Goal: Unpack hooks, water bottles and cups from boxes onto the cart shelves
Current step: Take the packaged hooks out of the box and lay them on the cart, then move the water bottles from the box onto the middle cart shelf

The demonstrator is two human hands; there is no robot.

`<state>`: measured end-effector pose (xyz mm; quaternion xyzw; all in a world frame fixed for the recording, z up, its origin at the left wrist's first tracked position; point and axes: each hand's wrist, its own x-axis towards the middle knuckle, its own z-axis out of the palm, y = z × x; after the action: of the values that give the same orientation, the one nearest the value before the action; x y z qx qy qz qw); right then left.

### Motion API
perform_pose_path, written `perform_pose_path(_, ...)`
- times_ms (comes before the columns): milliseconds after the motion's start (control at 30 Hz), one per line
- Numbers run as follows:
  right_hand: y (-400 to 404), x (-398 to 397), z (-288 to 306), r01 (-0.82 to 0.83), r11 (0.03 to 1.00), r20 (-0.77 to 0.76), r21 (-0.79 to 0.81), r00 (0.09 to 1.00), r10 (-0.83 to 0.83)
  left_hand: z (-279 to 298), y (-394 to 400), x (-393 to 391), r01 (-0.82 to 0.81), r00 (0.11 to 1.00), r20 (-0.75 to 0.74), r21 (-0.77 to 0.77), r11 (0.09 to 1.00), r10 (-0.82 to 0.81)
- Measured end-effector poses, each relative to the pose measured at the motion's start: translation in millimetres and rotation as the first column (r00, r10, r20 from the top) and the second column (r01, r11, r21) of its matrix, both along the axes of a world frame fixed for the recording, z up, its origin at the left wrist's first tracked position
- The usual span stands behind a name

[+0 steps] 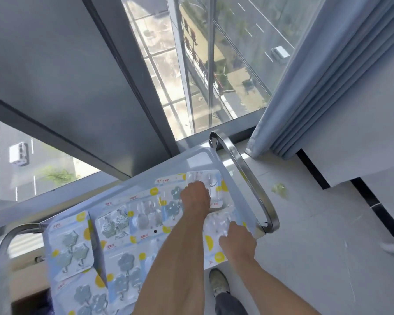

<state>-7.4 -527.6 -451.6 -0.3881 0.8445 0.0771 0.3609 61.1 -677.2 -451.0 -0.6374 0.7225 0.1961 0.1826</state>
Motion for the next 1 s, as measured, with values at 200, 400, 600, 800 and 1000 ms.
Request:
perform_pose_path(200, -3, -1, 11, 0.158, 0.975, 0.004, -0.153, 0.987, -0.159, 24, 11, 31, -0.118, 0.984, -0.137, 0.010, 0.993, 0.118)
perform_pose_path(400, -3, 53, 37, 0.094, 0.952, 0.019, -0.293, 0.995, -0.093, 50, 75, 134, -0.296, 0.947, -0.113, 0.051, 0.954, 0.300)
perform_pose_path(600, 16, 158, 69, -0.073, 0.950, 0.099, -0.303, 0.989, 0.108, 83, 144, 247, -0.459, 0.884, -0.095, 0.014, 0.888, 0.458)
perform_pose_path(800, 80, 290, 99, -0.196, 0.952, 0.191, -0.236, 0.951, 0.244, 127, 223, 375, -0.641, 0.761, -0.178, -0.060, 0.765, 0.623)
perform_pose_path(1000, 164, 430, 120, -0.363, 0.903, 0.192, -0.231, 0.893, 0.408, 152, 361, 517, -0.785, 0.608, -0.162, 0.028, 0.619, 0.777)
